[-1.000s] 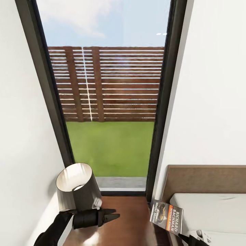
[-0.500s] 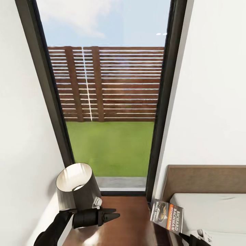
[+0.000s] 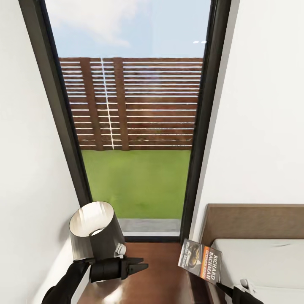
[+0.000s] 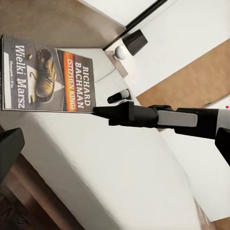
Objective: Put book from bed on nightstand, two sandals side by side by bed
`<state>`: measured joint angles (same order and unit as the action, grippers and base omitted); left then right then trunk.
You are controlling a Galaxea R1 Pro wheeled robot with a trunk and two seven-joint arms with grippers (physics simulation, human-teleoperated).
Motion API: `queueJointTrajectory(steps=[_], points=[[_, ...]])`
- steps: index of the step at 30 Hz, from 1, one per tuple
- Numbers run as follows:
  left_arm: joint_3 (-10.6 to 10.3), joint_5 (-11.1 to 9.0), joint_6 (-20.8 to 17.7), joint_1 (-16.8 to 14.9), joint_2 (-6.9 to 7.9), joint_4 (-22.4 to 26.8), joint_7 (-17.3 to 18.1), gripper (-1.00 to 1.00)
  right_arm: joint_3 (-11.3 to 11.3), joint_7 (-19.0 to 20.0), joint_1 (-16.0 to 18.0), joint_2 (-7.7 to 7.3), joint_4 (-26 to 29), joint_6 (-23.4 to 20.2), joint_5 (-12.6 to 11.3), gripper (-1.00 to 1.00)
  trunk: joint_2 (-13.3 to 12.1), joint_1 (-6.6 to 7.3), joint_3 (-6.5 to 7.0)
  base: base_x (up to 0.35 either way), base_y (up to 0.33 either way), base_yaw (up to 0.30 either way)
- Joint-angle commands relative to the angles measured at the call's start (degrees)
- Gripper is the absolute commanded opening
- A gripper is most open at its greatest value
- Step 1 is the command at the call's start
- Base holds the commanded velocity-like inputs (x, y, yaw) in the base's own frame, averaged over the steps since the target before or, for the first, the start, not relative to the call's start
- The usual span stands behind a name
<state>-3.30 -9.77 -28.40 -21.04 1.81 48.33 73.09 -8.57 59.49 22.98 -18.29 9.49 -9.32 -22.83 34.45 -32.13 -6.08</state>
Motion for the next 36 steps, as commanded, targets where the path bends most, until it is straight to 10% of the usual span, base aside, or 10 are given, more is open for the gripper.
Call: queueJointTrajectory(steps=[1,19,21,27,36], points=[[-0.23,-0.51,-0.6,-0.04,0.07,0.01,-0.05,1.0,-0.48,0.55,0.04,0.01,-0.01,-0.67,0.08,-1.0,0.09,-0.02,-0.11,0.0,0.0,0.0],[-0.22,-0.53,-0.6,-0.06,0.11,0.01,-0.02,1.0,-0.46,6.68,0.04,0.73,0.06,-14.56,0.27,-1.0,0.09,-0.02,-0.11,0.0,0.0,0.0],[-0.18,-0.66,-0.6,-0.03,0.12,-0.01,0.06,1.0,-0.48,6.53,0.17,6.05,0.15,-18.83,0.37,-1.0,0.09,-0.02,-0.11,0.0,0.0,0.0],[-0.19,-0.81,-0.6,-0.03,0.12,-0.03,0.15,1.0,-0.48,3.39,0.4,12.92,0.47,-19.91,0.41,-1.0,0.09,-0.02,-0.11,0.0,0.0,0.0],[-0.22,-0.86,-0.6,-0.05,0.04,-0.02,0.19,1.0,-0.56,-2.74,0.56,15.13,5.97,-21.79,-0.07,-1.0,0.09,-0.02,-0.11,0.0,0.0,0.0]])
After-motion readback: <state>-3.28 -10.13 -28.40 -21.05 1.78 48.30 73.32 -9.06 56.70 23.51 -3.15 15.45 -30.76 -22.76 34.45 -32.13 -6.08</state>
